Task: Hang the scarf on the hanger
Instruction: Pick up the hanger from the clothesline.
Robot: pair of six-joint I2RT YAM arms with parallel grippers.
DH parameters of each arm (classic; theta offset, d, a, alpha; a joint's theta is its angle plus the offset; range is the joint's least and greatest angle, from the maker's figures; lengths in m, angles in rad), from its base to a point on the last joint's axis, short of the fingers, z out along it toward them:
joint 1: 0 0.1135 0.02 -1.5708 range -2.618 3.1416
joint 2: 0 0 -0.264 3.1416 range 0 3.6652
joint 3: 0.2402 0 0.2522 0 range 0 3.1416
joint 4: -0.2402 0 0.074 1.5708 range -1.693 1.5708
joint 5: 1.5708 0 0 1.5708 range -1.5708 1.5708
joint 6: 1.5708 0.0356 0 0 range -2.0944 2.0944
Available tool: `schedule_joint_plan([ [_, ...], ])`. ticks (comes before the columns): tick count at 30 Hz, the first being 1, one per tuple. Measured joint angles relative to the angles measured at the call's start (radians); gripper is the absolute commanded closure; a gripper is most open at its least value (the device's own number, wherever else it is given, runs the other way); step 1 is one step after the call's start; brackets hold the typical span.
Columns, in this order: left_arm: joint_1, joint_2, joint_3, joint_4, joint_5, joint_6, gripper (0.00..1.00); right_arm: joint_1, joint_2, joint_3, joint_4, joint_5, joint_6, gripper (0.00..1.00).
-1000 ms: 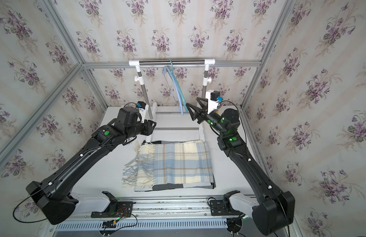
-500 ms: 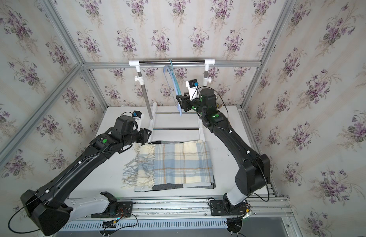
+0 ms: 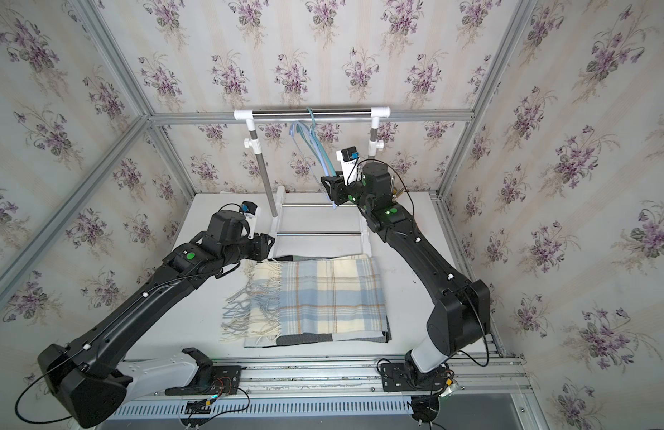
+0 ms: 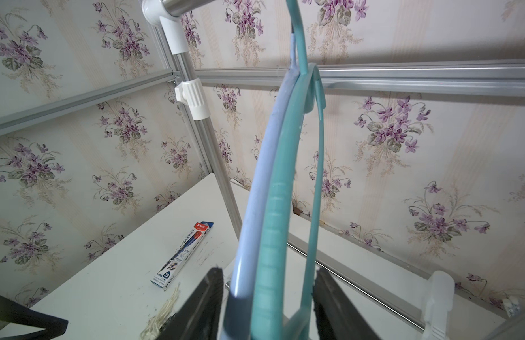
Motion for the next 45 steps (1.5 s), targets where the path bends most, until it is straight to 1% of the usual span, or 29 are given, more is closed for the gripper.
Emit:
schedule_joint_plan([
  [8,0.001,0.003,-0.001,0.001,0.0,0.0,0.46,0.0,-0.034,-0.021,0.03,-0.003,0.0,0.51],
  [13,0.003,0.007,-0.003,0.0,0.001,0.0,0.46,0.0,-0.04,-0.032,0.044,0.001,0.0,0.61],
  [16,0.007,0.007,-0.003,0.0,0.004,0.0,0.46,0.0,-0.04,-0.032,0.046,0.004,-0.001,0.69],
  [19,0.007,0.008,-0.003,0.0,0.004,0.0,0.46,0.0,-0.035,-0.032,0.051,0.004,-0.003,0.74],
  [27,0.008,0.01,-0.012,0.006,0.008,0.0,0.46,0.0,-0.016,-0.032,0.054,0.008,-0.003,0.82],
  [35,0.009,0.011,-0.014,0.006,0.012,0.0,0.47,0.0,-0.016,-0.032,0.054,0.021,0.003,1.0],
  [38,0.009,0.011,-0.014,0.007,0.012,0.0,0.46,0.001,-0.016,-0.031,0.054,0.032,0.007,1.0],
  [39,0.009,0.011,-0.015,0.007,0.012,0.0,0.46,0.0,-0.016,-0.031,0.054,0.034,0.007,0.99],
  [41,0.009,0.011,-0.016,0.006,0.012,0.0,0.46,0.0,-0.016,-0.031,0.054,0.035,0.009,0.9],
  [44,0.009,0.011,-0.016,0.006,0.016,0.0,0.46,0.001,-0.016,-0.031,0.055,0.035,0.023,0.86],
  [45,0.009,0.011,-0.016,0.007,0.018,0.0,0.46,0.001,-0.016,-0.031,0.055,0.035,0.023,0.81],
])
